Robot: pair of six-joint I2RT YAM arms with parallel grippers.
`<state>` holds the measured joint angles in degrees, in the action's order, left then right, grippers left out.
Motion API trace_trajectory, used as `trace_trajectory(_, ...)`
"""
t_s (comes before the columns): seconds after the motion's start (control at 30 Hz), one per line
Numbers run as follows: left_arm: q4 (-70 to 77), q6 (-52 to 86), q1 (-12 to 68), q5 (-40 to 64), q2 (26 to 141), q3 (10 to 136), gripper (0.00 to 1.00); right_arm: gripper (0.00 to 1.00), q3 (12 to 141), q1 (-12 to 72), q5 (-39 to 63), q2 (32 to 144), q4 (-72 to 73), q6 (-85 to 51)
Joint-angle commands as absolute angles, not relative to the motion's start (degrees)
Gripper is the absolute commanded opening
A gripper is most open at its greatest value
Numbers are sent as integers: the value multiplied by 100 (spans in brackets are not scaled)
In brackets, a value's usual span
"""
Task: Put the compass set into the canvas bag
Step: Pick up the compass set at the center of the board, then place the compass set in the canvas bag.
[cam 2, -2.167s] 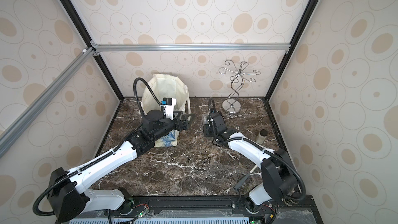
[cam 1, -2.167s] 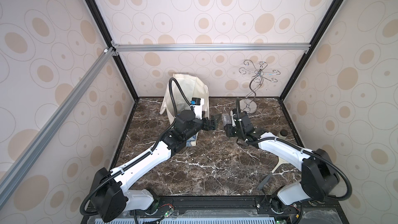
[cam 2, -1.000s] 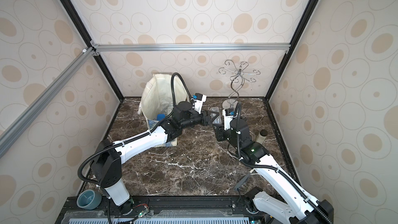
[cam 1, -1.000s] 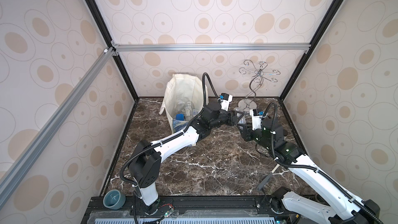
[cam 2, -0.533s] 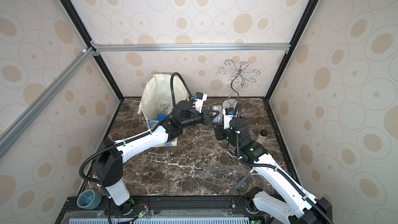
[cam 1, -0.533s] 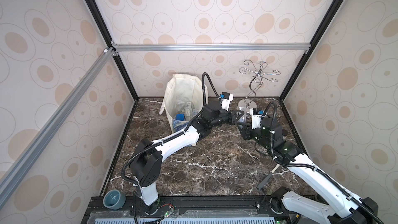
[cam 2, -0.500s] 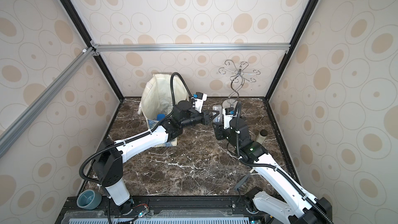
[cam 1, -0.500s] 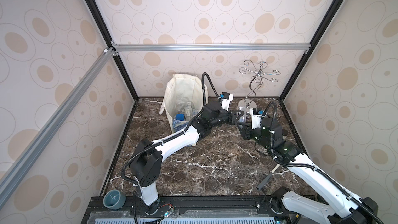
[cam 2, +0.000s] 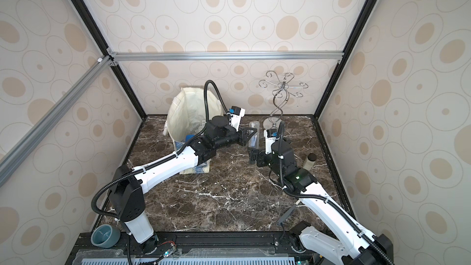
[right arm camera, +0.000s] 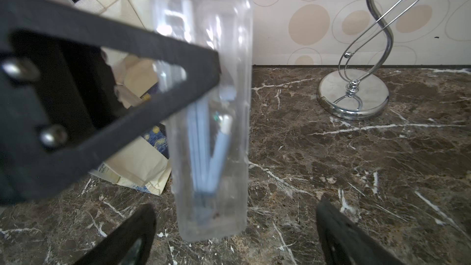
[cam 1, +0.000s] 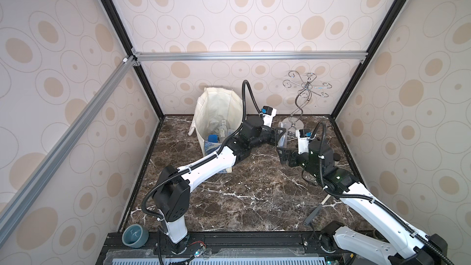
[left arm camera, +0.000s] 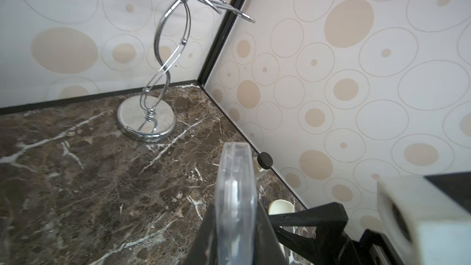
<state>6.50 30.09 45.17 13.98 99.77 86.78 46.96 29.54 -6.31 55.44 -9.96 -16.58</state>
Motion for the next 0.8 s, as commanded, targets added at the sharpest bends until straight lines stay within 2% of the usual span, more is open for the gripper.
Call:
trace_trajectory(0.0, 295, 2403, 4289, 865, 9546, 9264, 16, 100, 4469, 2943, -999, 5279, -1094, -1771)
trace_trajectory(0.2, -171, 2110, 3833, 530, 9412, 9697, 15, 100, 4324, 2939, -1222, 5106, -1200, -1829)
trace_trajectory(0.5, -888, 1350, 3209, -961, 9114, 9981, 16, 99, 4337, 2941, -1344, 5347, -1424, -1830)
trace_trajectory(0.77, -1181, 1291, 2910, -1669, 9271, 9281, 16, 100, 4329, 2939, -1337, 5620, -1488, -1919)
